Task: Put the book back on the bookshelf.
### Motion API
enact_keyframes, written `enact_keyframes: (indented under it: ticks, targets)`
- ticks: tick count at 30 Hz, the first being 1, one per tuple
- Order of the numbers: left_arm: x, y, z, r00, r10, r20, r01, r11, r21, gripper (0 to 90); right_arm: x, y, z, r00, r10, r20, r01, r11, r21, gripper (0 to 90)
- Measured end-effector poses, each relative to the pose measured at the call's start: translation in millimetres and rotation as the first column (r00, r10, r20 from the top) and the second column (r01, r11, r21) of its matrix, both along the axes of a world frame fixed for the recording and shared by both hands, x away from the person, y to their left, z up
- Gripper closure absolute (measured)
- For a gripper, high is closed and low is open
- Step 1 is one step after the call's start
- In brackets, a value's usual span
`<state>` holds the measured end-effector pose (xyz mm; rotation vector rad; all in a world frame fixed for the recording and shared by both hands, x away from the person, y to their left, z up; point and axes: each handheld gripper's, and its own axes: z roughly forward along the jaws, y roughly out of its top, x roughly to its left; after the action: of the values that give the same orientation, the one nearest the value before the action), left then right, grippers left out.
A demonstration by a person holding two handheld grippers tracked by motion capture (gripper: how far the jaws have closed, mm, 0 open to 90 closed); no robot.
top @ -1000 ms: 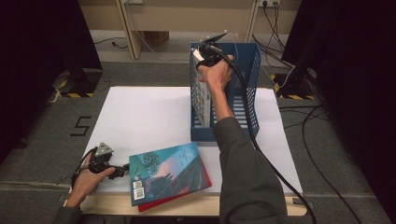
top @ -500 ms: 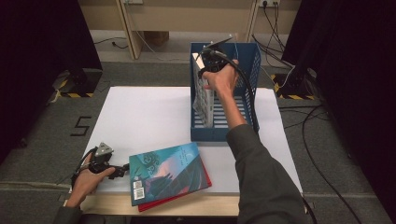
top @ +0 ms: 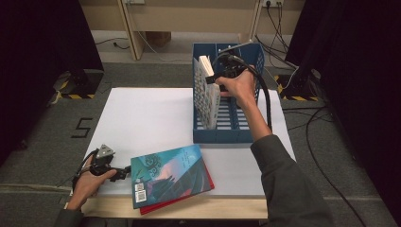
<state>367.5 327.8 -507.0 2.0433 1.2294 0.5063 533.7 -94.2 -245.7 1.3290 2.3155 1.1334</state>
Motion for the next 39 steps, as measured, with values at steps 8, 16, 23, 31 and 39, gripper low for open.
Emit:
enact_keyframes:
  ticks: [8, 16, 23, 31, 39]
  targets:
    - [0.1, 0.0, 0.0, 1.0000, 0.000, -0.001, 0.000, 1.0000, -0.001, 0.0, -22.4, -11.1, 0.2, 0.9974, 0.069, 0.020, -0.069, 0.998, 0.012, 49.1]
    - [0.0, 0.1, 0.2, 1.0000, -0.001, -0.003, 0.001, 1.0000, 0.001, 0.0, -46.9, -19.0, -11.3, 0.9835, 0.177, 0.036, -0.172, 0.979, -0.109, 54.4]
    - [0.0, 0.0, 0.2, 1.0000, 0.000, -0.004, 0.000, 1.0000, 0.000, 0.0, -52.0, -26.2, -48.6, 0.9775, 0.211, 0.003, -0.209, 0.969, -0.130, 67.5]
    - [0.0, 0.0, 0.3, 1.0000, 0.000, -0.003, 0.000, 1.0000, 0.001, 0.0, -49.3, -27.3, -76.1, 0.9726, 0.233, 0.000, -0.230, 0.961, -0.156, 74.8]
    - [-0.1, 0.0, 0.2, 1.0000, 0.001, -0.004, -0.001, 1.0000, -0.001, 0.0, -48.0, -23.2, -88.5, 0.9751, 0.222, 0.013, -0.218, 0.968, -0.127, 74.8]
